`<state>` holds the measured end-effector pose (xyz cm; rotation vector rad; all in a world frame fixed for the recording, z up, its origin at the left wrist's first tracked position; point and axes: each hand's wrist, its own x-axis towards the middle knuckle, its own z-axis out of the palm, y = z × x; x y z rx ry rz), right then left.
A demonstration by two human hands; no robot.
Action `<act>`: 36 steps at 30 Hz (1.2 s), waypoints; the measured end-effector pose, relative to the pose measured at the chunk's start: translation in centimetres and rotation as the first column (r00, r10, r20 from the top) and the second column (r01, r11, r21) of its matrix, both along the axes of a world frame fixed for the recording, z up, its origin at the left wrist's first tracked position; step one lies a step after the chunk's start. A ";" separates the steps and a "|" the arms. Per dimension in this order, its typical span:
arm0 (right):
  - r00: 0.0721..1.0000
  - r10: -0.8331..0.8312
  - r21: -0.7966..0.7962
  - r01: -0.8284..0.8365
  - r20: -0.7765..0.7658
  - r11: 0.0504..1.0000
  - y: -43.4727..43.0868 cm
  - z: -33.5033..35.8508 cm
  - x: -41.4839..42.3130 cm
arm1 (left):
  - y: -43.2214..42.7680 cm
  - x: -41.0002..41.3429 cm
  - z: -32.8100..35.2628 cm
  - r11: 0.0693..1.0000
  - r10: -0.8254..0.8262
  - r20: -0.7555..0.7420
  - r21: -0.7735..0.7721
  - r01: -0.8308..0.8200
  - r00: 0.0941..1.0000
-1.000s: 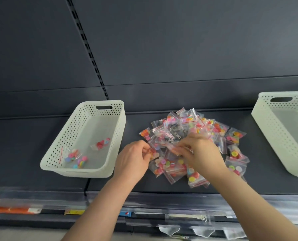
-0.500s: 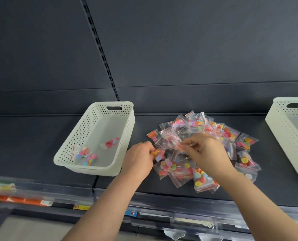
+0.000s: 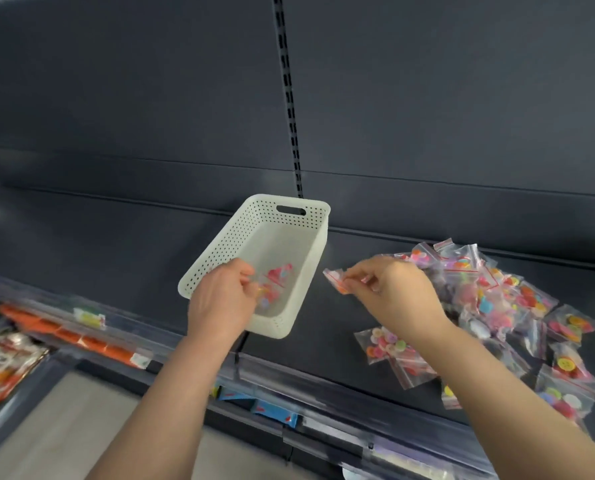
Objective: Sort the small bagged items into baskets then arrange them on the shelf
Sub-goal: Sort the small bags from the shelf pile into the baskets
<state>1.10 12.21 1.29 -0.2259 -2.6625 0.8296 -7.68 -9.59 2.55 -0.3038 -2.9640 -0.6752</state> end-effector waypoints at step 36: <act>0.948 -0.177 0.070 0.164 0.263 0.984 3.9 -2.4 9.1 | 10.2 4.5 -3.6 0.751 -0.600 0.275 -0.129 0.647 0.751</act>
